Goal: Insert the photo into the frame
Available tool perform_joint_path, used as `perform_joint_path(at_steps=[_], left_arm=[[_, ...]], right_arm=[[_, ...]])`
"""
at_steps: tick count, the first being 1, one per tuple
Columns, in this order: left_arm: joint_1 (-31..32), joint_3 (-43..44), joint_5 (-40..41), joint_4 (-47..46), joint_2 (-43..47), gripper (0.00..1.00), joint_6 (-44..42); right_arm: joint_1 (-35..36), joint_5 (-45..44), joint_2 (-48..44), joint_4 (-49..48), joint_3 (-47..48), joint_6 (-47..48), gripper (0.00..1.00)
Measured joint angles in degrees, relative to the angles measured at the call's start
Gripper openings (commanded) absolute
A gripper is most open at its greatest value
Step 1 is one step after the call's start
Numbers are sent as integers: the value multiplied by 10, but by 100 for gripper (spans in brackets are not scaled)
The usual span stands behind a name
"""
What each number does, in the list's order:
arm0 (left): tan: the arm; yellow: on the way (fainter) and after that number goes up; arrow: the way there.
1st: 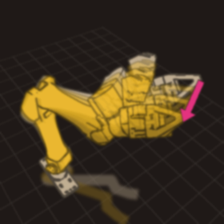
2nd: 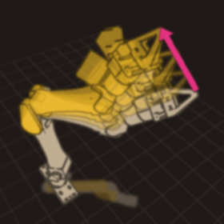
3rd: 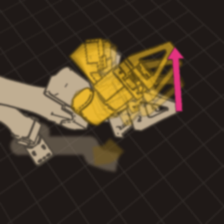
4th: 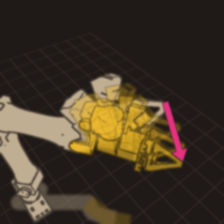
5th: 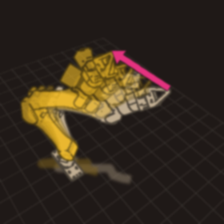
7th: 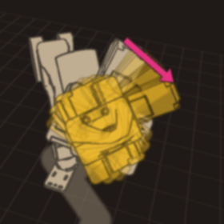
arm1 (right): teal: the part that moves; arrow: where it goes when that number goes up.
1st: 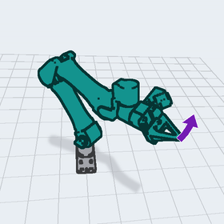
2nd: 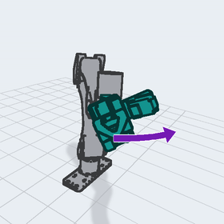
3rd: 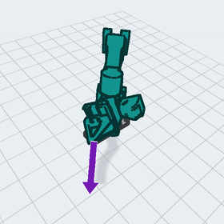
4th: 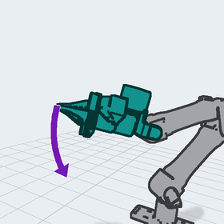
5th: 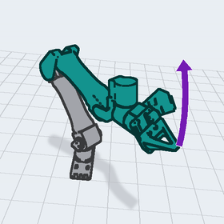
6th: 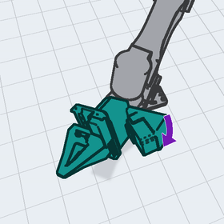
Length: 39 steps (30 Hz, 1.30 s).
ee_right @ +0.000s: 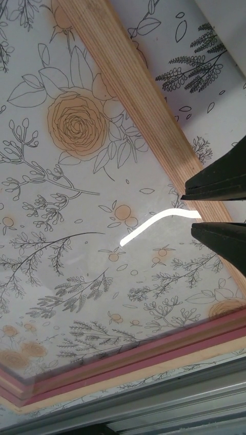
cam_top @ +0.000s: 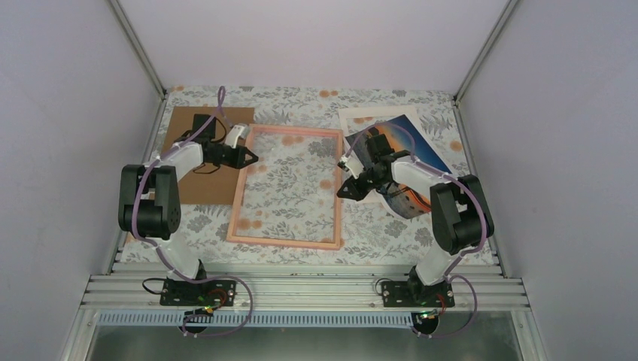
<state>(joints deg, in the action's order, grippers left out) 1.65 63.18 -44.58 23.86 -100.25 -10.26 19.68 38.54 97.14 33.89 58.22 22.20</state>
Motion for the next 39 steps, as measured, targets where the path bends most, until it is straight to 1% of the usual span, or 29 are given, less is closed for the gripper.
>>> perform_joint_path(at_steps=[4, 10, 13, 15, 16, 21, 23, 25, 28, 30, 31, 34, 36, 37, 39], left_arm=[[0, 3, 14, 6, -18, 2, 5], [0, 45, 44, 49, -87, 2, 15], [0, 54, 53, 62, -107, 2, 24], [0, 58, 55, 69, -110, 4, 28], [0, 61, 56, 73, -111, 6, 31], [4, 72, 77, 86, -111, 26, 36], [8, 73, 93, 89, -111, 37, 38], [13, 74, 103, 90, -110, 43, 35], [28, 74, 135, 96, -96, 61, 36], [37, 75, 155, 99, -86, 65, 35], [41, 76, 169, 102, -81, 69, 34], [47, 82, 203, 110, -73, 83, 33], [52, 87, 227, 111, -69, 96, 28], [54, 87, 237, 112, -66, 100, 28], [62, 87, 263, 115, -57, 100, 24]], right_arm=[[0, 0, 0, 0, 0, 0, 13], [0, 0, 4, 0, 0, 0, 13], [0, 0, 6, 0, 0, 0, 13], [0, 0, 7, 0, 0, 0, 13], [0, 0, 7, 0, 0, 0, 13], [0, 0, 7, 0, 0, 0, 13], [0, 0, 7, 0, 0, 0, 14], [0, 0, 7, 0, 0, 0, 14], [0, 0, 7, 0, 0, -1, 14], [0, 0, 7, 0, 1, -2, 14], [0, 0, 7, 0, 2, -2, 14], [0, 1, 7, -1, 2, -2, 14], [0, 2, 7, -2, 2, -2, 14], [0, 2, 7, -3, 2, -2, 14], [0, 2, 7, -5, 2, -2, 14]])
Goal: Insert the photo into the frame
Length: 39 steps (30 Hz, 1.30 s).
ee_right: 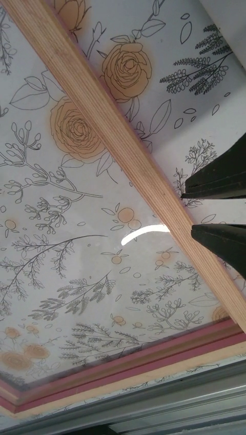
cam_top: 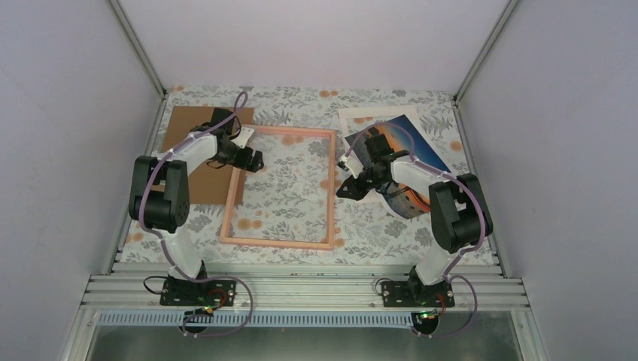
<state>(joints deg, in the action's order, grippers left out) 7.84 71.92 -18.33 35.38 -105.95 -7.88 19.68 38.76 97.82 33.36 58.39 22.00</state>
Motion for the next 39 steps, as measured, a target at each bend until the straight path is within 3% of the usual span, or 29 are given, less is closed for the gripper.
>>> perform_joint_path(at_steps=[12, 19, 25, 28, 31, 33, 36, 39], left_arm=[[23, 16, 89, 9, 61, 100, -20], [-12, 25, 138, 30, 54, 100, -39], [-52, -13, 117, 33, 55, 97, -87], [-52, -48, 116, 33, 62, 88, -116], [-51, -67, 116, 36, 68, 68, -130], [-53, -80, 115, 37, 75, 60, -143], [-56, -102, 112, 35, 85, 53, -157], [-57, -113, 107, 33, 86, 53, -161]], right_arm=[[0, 0, -4, -17, 0, -3, 16], [7, -2, -6, -34, -1, -22, 25], [25, -7, -28, -45, -13, -22, 29], [32, -11, -28, -53, -23, -22, 29], [33, -16, -28, -56, -33, -22, 29], [33, -20, -28, -60, -41, -22, 29], [33, -28, -28, -68, -53, -23, 28], [33, -36, -24, -73, -59, -25, 28]])
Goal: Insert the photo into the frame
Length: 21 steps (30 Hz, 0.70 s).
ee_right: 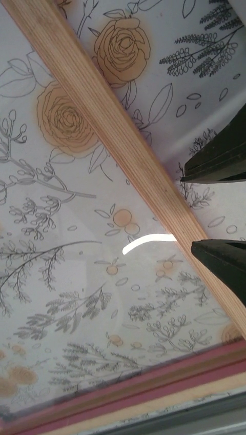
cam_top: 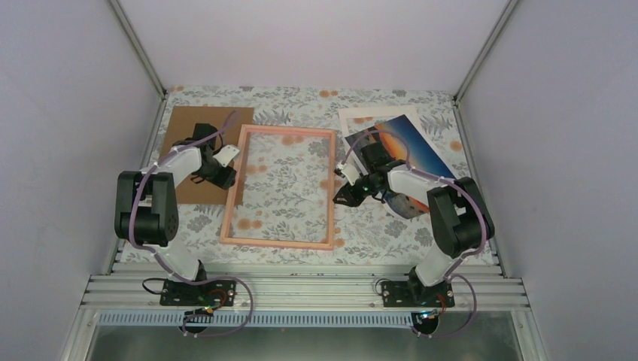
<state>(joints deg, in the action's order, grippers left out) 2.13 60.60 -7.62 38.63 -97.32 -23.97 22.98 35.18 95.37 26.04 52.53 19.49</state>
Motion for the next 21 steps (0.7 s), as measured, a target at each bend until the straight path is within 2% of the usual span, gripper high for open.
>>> perform_joint_path(at_steps=[16, 19, 21], left_arm=[[-1, -15, -8, -40, 5, 64, 26], [-1, -8, -6, -40, 5, 82, 27], [-1, 5, -5, -40, 7, 98, 23]], right_arm=[[-2, -47, 42, -41, 3, -27, 28], [-6, -48, 41, -32, 24, -27, 31], [-10, -46, 40, -28, 43, -26, 37]])
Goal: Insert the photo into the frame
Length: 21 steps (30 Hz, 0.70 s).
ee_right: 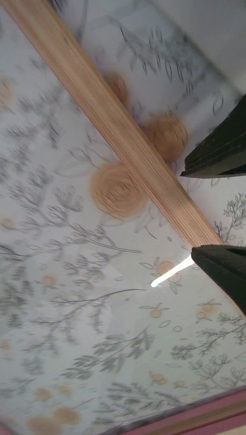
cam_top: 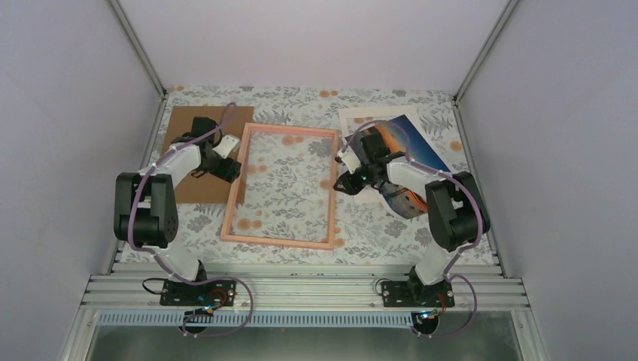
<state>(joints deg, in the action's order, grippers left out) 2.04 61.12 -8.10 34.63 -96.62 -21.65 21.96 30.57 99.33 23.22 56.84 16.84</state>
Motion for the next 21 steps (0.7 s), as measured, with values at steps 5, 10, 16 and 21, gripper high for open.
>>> perform_joint_path(at_steps=[5, 10, 16, 21], left_arm=[[1, 79, -8, 0, 25, 100, -7], [27, 163, -8, -26, 71, 100, -35], [113, 176, -7, -78, 133, 100, -93], [150, 256, -54, -57, 99, 100, -103]], right_arm=[[-35, 1, -45, 24, 31, 14, 62], [-89, -6, -124, 56, 39, 54, 79], [-152, -13, -167, 113, 45, 103, 84], [-226, -14, -158, 139, 45, 112, 81]])
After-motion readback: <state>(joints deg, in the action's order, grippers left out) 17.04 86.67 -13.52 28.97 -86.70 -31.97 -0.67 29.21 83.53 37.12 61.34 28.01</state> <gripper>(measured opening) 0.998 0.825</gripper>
